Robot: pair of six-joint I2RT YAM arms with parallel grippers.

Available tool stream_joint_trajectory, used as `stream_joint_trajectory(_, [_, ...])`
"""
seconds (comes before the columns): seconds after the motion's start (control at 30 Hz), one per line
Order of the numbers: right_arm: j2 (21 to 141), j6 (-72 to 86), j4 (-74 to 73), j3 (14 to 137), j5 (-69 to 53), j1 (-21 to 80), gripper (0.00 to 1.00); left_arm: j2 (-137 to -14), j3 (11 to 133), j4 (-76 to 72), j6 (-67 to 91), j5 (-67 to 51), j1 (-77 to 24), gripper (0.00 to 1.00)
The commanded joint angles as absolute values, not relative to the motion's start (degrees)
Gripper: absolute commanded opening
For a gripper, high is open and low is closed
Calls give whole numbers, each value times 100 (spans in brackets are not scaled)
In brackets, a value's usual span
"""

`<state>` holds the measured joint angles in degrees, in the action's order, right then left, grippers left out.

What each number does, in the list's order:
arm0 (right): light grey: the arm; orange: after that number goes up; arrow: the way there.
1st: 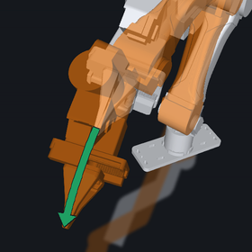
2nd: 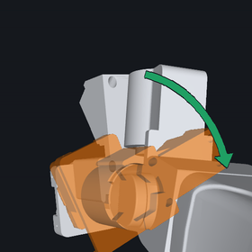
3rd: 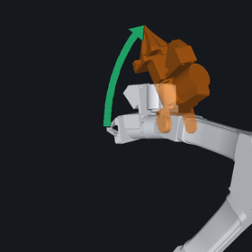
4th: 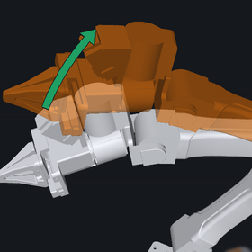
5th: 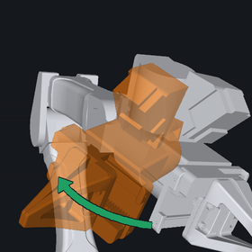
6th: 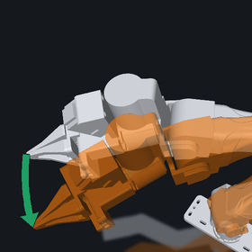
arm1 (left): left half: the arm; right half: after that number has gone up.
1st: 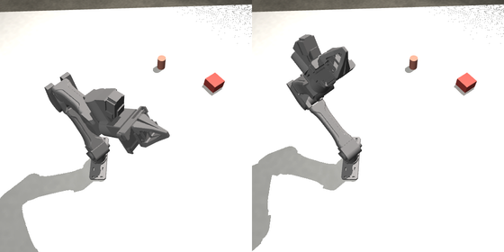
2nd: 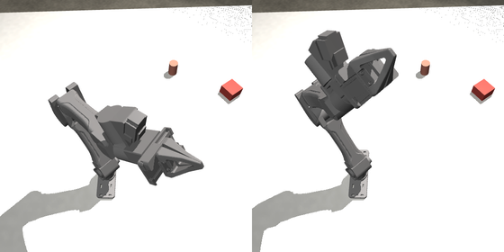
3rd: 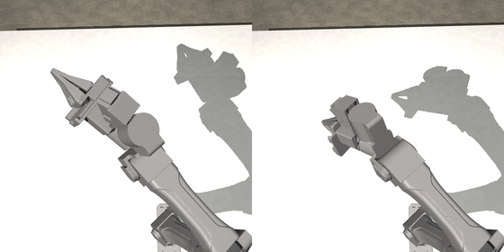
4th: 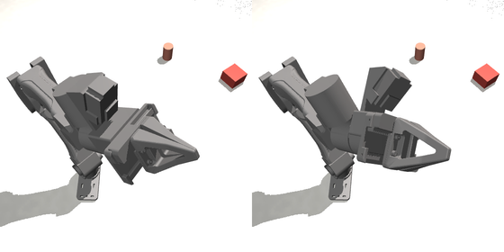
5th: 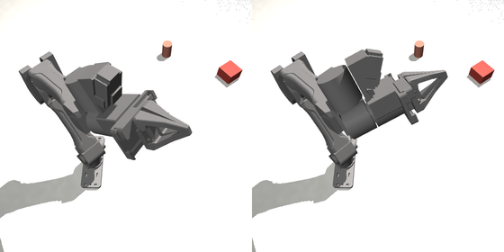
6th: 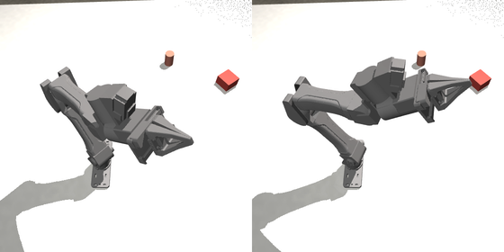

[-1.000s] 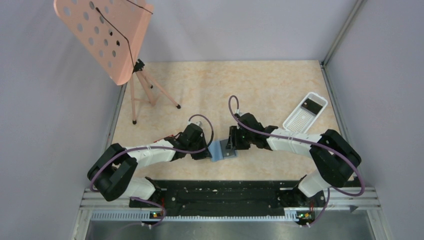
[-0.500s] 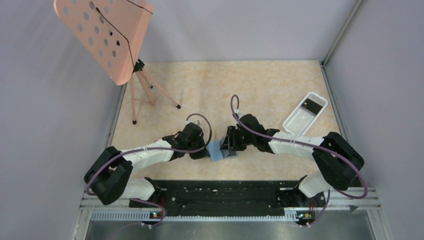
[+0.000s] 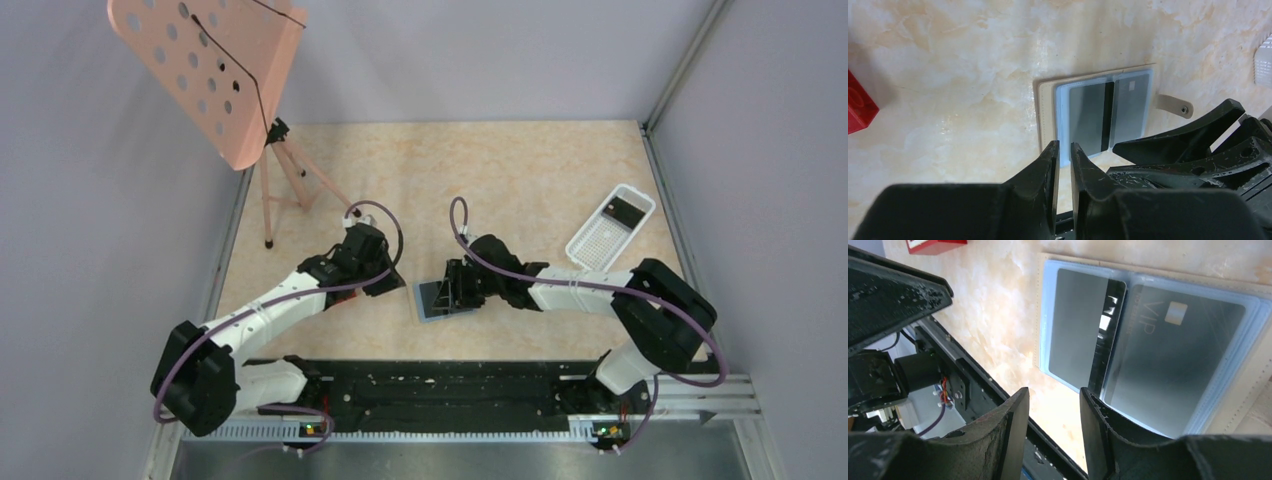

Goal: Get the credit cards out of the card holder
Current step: Remove the credit card from the card holder.

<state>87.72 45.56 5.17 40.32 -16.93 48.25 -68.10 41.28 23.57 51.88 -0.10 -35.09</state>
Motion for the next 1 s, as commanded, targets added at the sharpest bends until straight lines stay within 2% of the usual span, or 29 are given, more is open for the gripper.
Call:
stream_joint_trajectory(0.0, [8703,4348,436,4355,-1620,4896,42,-6654,4208,2380,5002,-201,-3424,20])
stream_joint_trajectory(0.3, [8639,4259,325,4324,-1529,4740,42,-7023,3756,1210,4949,-1278,-3428,17])
stream_joint_trajectory(0.53, [8668,4142,349,4301,-1555,4389,39,-7622,3549,581,4987,-1653,-3441,11])
stream_joint_trajectory(0.97, [8962,3907,393,4428,-1896,4201,37,-8124,3213,482,5024,-1460,-3445,6])
